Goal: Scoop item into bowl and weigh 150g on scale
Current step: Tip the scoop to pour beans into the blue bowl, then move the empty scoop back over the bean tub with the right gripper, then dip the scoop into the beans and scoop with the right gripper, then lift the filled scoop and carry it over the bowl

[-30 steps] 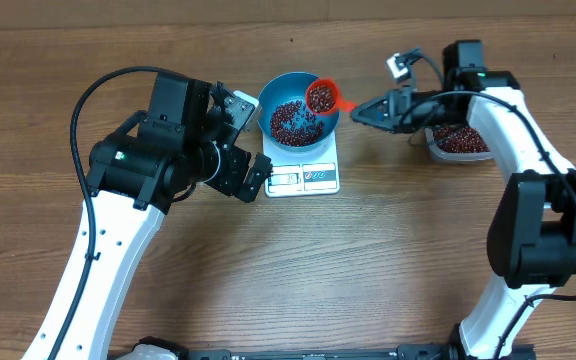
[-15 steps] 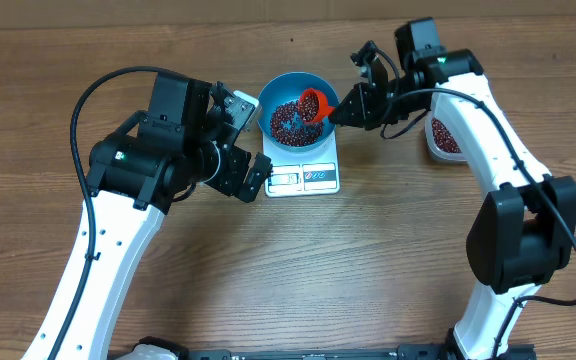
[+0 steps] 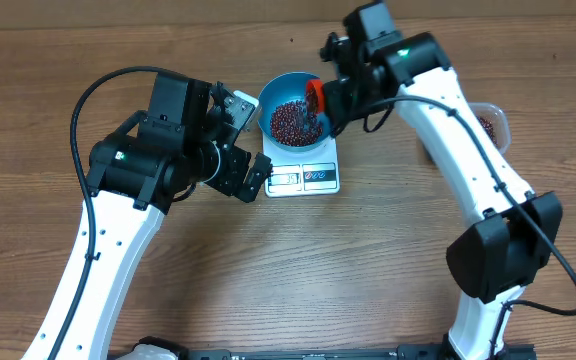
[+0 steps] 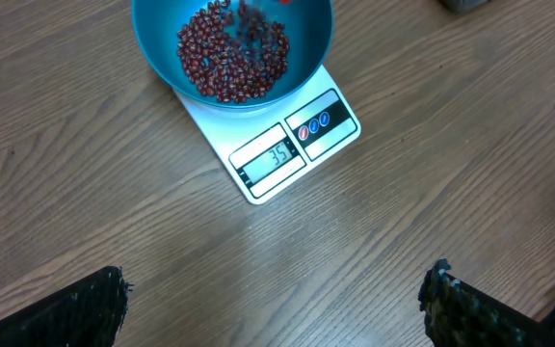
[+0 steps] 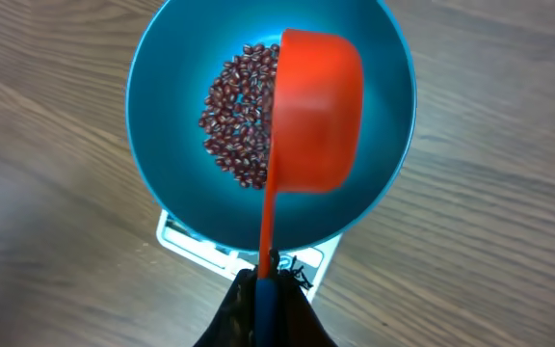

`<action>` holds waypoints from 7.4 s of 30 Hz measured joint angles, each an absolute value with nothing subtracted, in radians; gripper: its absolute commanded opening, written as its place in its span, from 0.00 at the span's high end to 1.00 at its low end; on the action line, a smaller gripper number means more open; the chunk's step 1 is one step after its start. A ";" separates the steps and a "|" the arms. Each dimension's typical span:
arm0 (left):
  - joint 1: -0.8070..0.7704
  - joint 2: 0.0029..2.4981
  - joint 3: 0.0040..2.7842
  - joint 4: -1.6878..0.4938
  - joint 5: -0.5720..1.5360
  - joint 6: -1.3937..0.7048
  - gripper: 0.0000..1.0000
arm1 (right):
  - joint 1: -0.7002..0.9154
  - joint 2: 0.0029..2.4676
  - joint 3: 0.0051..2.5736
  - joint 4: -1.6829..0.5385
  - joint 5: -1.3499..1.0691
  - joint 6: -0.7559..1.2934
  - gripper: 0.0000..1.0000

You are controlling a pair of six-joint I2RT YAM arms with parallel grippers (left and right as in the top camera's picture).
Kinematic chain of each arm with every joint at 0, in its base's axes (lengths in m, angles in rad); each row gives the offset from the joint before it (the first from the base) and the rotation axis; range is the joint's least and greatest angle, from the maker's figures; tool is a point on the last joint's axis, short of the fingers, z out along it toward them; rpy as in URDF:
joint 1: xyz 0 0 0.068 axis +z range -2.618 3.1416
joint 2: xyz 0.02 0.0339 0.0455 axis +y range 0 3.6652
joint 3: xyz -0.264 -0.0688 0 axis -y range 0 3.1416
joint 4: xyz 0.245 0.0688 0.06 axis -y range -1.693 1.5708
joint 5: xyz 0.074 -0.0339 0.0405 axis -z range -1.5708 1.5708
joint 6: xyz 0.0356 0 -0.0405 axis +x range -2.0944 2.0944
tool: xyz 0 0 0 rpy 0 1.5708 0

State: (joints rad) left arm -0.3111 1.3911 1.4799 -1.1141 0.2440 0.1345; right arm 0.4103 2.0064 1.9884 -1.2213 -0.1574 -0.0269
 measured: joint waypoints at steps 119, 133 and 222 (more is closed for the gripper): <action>-0.311 1.391 1.480 -1.114 0.250 0.134 0.01 | -0.275 1.855 1.453 -1.094 -0.353 -0.129 0.96; -0.311 1.391 1.480 -1.114 0.250 0.134 0.00 | -0.387 1.857 1.425 -1.087 -0.604 -0.116 0.96; -0.311 1.391 1.480 -1.114 0.250 0.134 0.00 | -0.206 1.884 1.398 -1.095 -1.369 -0.307 0.96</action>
